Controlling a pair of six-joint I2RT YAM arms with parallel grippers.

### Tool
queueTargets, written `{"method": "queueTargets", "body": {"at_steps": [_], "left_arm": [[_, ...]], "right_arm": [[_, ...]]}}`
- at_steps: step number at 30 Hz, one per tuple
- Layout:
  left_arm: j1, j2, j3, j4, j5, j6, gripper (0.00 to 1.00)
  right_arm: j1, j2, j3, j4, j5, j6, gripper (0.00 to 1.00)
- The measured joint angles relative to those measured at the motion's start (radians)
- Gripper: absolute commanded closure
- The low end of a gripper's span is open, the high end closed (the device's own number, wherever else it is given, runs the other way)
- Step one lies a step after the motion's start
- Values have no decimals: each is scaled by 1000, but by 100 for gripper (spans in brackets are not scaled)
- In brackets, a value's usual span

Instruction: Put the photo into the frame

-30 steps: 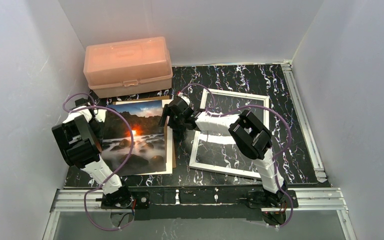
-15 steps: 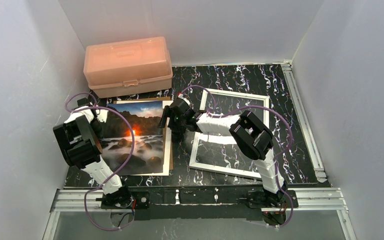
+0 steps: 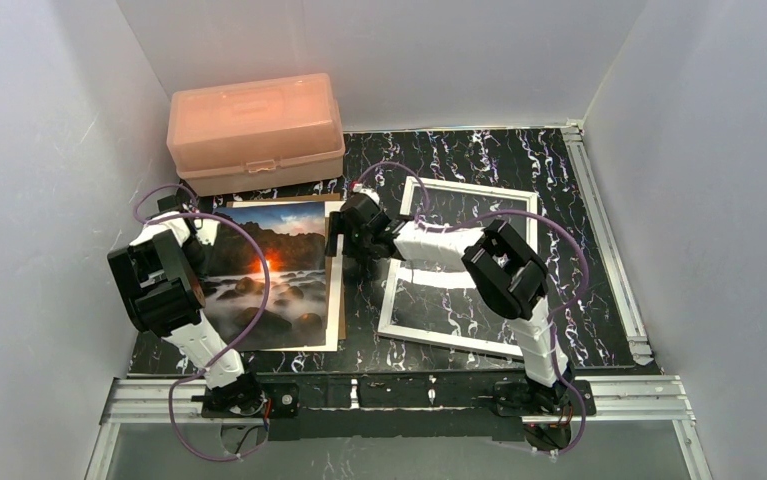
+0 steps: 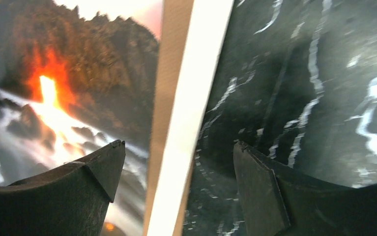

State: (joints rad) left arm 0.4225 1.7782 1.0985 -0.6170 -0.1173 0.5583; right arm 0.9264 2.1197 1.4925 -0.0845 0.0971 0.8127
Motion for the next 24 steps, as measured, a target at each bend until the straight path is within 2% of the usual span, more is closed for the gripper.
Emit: {"method": "queueTargets", "body": {"at_steps": [7, 13, 24], "left_arm": [[0, 3, 7, -8, 5, -2, 84], [-2, 30, 53, -33, 67, -26, 84], [-3, 60, 87, -56, 82, -51, 85]], "right_arm": [[-66, 66, 121, -77, 40, -92, 7], [-80, 162, 263, -82, 32, -109, 6], [-75, 187, 285, -35, -26, -48, 8]]}}
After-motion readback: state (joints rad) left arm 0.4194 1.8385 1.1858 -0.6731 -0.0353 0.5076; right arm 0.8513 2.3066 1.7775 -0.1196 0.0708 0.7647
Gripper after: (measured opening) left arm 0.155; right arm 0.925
